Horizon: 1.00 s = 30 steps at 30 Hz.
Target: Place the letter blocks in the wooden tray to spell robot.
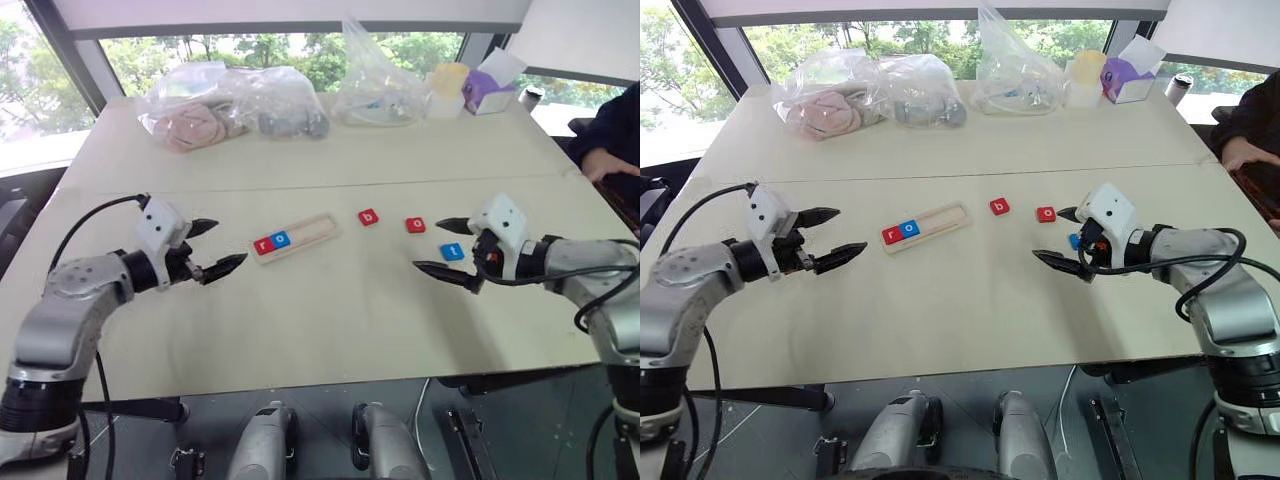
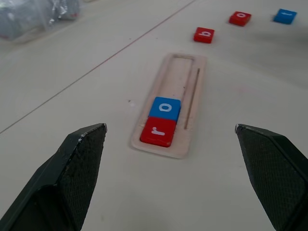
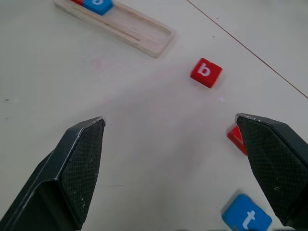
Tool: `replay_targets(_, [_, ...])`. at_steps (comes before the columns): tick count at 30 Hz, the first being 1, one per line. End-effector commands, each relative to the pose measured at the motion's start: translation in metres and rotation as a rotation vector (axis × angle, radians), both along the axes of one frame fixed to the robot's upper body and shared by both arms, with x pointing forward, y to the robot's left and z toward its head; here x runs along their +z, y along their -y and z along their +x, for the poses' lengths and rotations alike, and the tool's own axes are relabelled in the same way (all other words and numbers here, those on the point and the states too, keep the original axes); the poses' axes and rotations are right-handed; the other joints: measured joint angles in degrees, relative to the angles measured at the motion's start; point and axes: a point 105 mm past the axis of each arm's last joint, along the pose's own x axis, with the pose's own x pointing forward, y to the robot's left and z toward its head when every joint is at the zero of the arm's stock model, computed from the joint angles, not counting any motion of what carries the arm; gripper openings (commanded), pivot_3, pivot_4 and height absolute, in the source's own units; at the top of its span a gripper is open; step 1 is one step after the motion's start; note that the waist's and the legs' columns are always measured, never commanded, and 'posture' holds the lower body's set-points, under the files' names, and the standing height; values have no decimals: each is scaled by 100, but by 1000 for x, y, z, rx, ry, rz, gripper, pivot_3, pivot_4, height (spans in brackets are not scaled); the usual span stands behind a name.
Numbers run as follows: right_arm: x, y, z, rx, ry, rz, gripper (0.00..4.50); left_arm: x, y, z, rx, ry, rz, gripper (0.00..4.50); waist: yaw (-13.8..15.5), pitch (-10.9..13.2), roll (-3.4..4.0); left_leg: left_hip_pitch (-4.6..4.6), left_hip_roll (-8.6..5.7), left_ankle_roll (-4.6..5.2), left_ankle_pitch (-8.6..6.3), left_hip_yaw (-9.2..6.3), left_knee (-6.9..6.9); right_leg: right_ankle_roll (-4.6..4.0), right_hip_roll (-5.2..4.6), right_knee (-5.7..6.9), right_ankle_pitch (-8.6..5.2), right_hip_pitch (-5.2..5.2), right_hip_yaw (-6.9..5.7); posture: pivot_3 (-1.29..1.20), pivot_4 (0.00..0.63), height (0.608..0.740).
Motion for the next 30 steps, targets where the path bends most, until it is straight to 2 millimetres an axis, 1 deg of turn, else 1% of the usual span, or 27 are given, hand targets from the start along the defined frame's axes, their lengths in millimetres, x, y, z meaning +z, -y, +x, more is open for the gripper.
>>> replay_targets(1, [11, -4, 0, 36, 26, -4, 4447, 15, 3, 3, -29, 40, -13, 4500, 9, 0, 0, 0, -1, 0, 0, 0, 1, 0, -2, 0, 0, 1, 0, 0, 150, 725])
replay_targets(3, [11, -5, 1, 39, 29, -5, 4447, 20, 6, 5, -39, 51, -35, 4500, 8, 1, -1, -2, -1, 0, 0, -1, 2, 0, -4, 0, 0, 1, 1, 0, 150, 725])
replay_targets(6, [12, -7, 2, 47, 37, -5, 4447, 21, 12, -1, -91, 20, -29, 4500, -1, 1, -1, -3, -2, 0, 0, 0, 2, 0, -7, -1, 1, 1, 2, 0, 150, 725])
replay_targets(13, [11, -12, 1, 51, 43, 4, 4447, 18, 10, -1, -100, 7, -3, 4500, -2, 1, -1, -4, -2, 0, 0, -1, 1, -1, -7, 0, 1, -2, 2, 0, 150, 725])
replay_targets(22, [9, -16, 2, 48, 52, 12, 4447, 13, 12, 0, -116, -8, 10, 4500, -2, 1, -1, -5, -2, 0, 0, -1, 1, -2, -11, -1, 1, -2, 3, 0, 150, 725])
replay_targets(25, [7, -16, 2, 39, 55, 12, 4447, 8, 12, 4, -119, -6, 37, 4500, 2, 1, -1, -5, -2, -1, 0, -1, 1, -2, -10, 0, 1, -3, 3, 0, 150, 725])
replay_targets(27, [5, -17, 1, 33, 52, 22, 4447, 5, 14, 8, -134, -16, 24, 4500, 5, 0, -1, -5, -2, -1, 0, -1, 1, -2, -11, 0, 2, -2, 3, 0, 150, 725])
replay_targets(30, [2, -17, 0, 25, 50, 17, 4447, -4, 17, 19, -175, -35, 38, 4500, 12, 0, -1, -6, -3, 0, 0, -1, 2, -2, -12, -1, 2, -2, 2, 0, 150, 725])
